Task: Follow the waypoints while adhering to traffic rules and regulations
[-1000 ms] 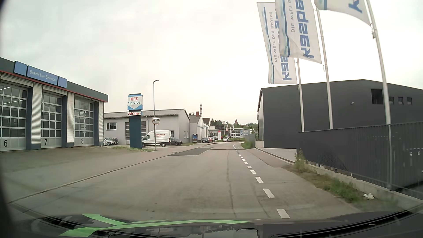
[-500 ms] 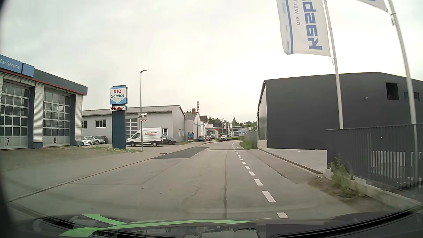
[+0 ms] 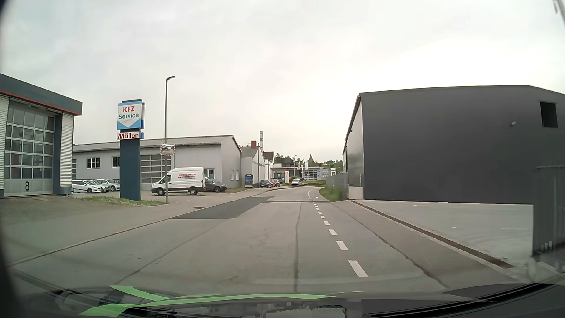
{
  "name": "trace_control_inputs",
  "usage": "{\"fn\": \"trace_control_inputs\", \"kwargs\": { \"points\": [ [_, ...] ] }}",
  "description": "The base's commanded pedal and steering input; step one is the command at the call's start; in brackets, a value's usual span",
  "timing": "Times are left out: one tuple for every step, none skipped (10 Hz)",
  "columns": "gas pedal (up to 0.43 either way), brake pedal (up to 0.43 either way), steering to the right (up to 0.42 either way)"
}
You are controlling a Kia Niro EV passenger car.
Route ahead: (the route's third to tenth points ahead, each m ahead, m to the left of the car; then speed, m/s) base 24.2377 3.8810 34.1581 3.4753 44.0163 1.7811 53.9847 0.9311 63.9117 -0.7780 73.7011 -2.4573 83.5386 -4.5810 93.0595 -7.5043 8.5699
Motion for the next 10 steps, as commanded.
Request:
{"fn": "trace_control_inputs", "kwargs": {
  "points": [
    [0.067,0.000,0.002],
    [0.067,0.000,0.000],
    [0.067,0.000,0.001],
    [0.067,0.000,0.000],
    [0.067,0.000,0.000],
    [0.067,0.000,0.001],
    [0.067,0.000,0.000],
    [0.067,0.000,0.000],
    [0.067,0.000,0.000],
    [0.067,0.000,0.000]
  ]
}}
